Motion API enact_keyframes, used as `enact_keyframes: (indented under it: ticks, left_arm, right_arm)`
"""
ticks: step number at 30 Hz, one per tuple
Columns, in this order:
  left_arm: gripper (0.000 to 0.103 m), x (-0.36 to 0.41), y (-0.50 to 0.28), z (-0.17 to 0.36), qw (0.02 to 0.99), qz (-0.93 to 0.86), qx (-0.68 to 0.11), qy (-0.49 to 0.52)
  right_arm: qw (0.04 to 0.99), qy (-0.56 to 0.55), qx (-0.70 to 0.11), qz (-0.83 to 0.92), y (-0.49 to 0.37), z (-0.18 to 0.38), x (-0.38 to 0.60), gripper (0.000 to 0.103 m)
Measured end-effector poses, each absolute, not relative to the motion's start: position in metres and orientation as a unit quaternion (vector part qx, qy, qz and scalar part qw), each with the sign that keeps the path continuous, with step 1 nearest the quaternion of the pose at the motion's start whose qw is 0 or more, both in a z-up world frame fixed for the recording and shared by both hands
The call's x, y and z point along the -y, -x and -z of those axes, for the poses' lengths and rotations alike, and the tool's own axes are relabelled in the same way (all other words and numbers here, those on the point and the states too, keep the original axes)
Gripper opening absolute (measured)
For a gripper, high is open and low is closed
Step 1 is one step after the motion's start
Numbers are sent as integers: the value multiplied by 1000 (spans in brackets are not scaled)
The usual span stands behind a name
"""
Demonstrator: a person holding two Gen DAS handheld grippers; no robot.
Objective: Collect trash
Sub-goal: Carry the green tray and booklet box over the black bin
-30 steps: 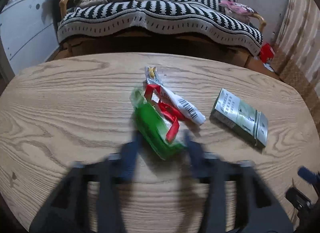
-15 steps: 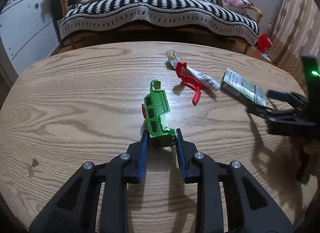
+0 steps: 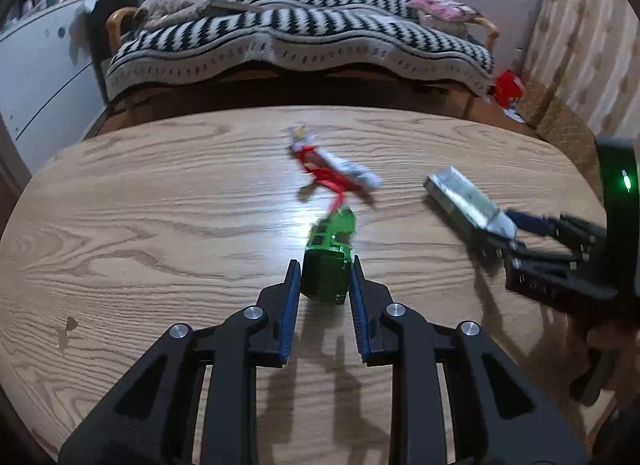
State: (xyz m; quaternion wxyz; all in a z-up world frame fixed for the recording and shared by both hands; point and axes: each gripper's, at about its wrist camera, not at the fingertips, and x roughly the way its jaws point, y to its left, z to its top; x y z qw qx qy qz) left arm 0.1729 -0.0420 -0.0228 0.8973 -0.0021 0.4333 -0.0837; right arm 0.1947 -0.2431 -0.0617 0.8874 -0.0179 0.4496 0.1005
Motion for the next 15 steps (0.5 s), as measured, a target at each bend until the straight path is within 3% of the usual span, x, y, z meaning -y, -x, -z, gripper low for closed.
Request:
enact_keyframes:
  ticks: [15]
  left_arm:
    - [20,168,-94,-15,883,217,-413,-35]
  right_arm:
    - [911,-43,-408,49,59,10,369,56]
